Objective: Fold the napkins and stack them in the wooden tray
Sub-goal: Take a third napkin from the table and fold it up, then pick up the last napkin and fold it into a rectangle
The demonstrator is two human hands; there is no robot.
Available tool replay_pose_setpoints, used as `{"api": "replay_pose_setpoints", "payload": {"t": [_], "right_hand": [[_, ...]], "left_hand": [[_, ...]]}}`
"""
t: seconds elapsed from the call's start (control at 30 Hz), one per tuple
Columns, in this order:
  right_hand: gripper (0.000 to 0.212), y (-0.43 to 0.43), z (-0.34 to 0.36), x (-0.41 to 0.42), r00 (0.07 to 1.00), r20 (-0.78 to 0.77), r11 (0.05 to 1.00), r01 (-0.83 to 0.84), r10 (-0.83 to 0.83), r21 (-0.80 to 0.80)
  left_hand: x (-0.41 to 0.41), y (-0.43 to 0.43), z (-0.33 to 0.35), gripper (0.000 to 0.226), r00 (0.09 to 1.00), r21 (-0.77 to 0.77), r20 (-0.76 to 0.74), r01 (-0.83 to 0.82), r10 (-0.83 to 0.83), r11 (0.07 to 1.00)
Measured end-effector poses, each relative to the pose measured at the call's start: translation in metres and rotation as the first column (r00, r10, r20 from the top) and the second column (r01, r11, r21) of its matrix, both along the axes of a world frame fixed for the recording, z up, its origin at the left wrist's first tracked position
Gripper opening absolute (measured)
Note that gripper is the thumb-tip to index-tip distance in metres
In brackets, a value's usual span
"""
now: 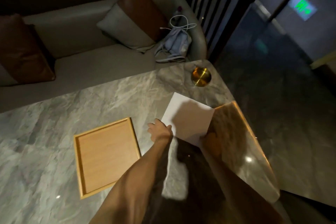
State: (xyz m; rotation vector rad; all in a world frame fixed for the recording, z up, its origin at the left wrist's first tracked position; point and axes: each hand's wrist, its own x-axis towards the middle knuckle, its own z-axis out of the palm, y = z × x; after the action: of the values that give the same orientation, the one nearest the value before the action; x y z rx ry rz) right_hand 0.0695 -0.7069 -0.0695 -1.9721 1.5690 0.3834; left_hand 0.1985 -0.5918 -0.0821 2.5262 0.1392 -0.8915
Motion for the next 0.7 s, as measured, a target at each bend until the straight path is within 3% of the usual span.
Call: {"api": "replay_pose_setpoints", "payload": {"t": [0.1, 0.2, 0.3, 0.37, 0.43, 0.5, 0.57, 0.63, 0.7], "right_hand": [[0.034, 0.003, -0.017, 0.007, 0.985, 0.128, 0.994, 0.109, -0.112, 0.033], [0.014, 0.007, -0.028, 0.003, 0.905, 0.344, 0.966, 0.214, -0.251, 0.144], [0.01, 0.017, -0.029, 0.002, 0.805, 0.497, 0.946, 0.271, -0.324, 0.178], [0.011, 0.024, -0.024, 0.008, 0.779, 0.54, 0.941, 0.192, -0.319, 0.279], [0.012, 0.036, -0.014, 0.012, 0.846, 0.481, 0.915, 0.021, -0.231, 0.403], [0.032, 0.056, -0.002, 0.011, 0.94, 0.341, 0.843, -0.175, -0.01, 0.508], [0.062, 0.068, 0.016, 0.015, 0.914, 0.363, 0.834, -0.34, 0.183, 0.435], [0.09, 0.079, 0.051, 0.029, 0.838, 0.524, 0.804, -0.415, 0.155, 0.426], [0.105, 0.095, 0.097, 0.048, 0.741, 0.671, 0.684, -0.497, 0.014, 0.534]], "left_hand": [[-0.003, -0.003, -0.013, 0.035, 0.999, 0.008, -0.019, -0.05, 0.05, 0.999], [0.001, 0.007, -0.018, 0.024, 0.983, -0.143, -0.043, -0.184, 0.18, 0.972], [0.006, 0.03, -0.008, 0.012, 0.875, -0.452, -0.228, -0.483, 0.427, 0.75], [0.012, 0.051, 0.007, 0.019, 0.876, -0.555, -0.199, -0.47, 0.439, 0.686], [0.023, 0.071, 0.032, 0.024, 0.9, -0.631, -0.105, -0.389, 0.422, 0.671], [0.039, 0.092, 0.068, 0.02, 0.941, -0.683, -0.055, -0.28, 0.335, 0.675], [0.054, 0.116, 0.114, 0.017, 0.983, -0.707, -0.051, -0.159, 0.174, 0.69], [0.063, 0.145, 0.163, 0.027, 0.997, -0.74, -0.072, -0.073, 0.029, 0.669], [0.068, 0.174, 0.216, 0.033, 0.997, -0.788, -0.06, -0.022, -0.041, 0.615]]}}
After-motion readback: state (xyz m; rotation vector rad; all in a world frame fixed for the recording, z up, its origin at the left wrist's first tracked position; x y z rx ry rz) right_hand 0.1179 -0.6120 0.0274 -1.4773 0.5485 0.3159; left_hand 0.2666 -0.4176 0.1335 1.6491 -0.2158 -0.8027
